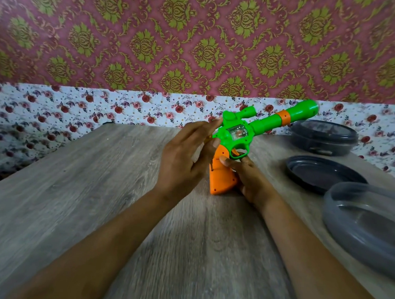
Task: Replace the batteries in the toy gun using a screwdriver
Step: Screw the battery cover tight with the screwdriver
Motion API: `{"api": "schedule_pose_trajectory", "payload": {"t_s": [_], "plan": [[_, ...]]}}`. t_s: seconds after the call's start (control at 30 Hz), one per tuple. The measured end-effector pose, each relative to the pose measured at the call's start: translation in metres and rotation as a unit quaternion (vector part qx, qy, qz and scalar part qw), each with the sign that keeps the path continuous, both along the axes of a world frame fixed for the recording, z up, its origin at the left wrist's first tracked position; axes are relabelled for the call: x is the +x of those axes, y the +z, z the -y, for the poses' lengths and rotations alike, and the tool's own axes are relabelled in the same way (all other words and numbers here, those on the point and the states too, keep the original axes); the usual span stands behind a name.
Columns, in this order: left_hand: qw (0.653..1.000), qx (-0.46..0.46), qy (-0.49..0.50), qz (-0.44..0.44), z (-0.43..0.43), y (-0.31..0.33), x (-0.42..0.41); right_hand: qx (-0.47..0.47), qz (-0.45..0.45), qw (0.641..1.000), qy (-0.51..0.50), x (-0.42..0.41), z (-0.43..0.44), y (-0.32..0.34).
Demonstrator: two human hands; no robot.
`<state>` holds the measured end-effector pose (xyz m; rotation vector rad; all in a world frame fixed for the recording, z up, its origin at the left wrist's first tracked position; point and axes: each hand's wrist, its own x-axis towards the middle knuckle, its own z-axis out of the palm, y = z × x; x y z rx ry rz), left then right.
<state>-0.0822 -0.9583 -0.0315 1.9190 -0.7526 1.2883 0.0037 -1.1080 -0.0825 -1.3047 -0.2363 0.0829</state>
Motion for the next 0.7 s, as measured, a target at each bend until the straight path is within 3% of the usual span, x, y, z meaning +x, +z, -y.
{"api": "schedule_pose_trajectory", "payload": {"t_s": [0.7], "plan": [[0.997,-0.040,-0.027,-0.065,-0.0047,-0.0068,0.0051,-0.004,0.006,1.000,0.006,-0.0083,0.0011,0.0066]]}}
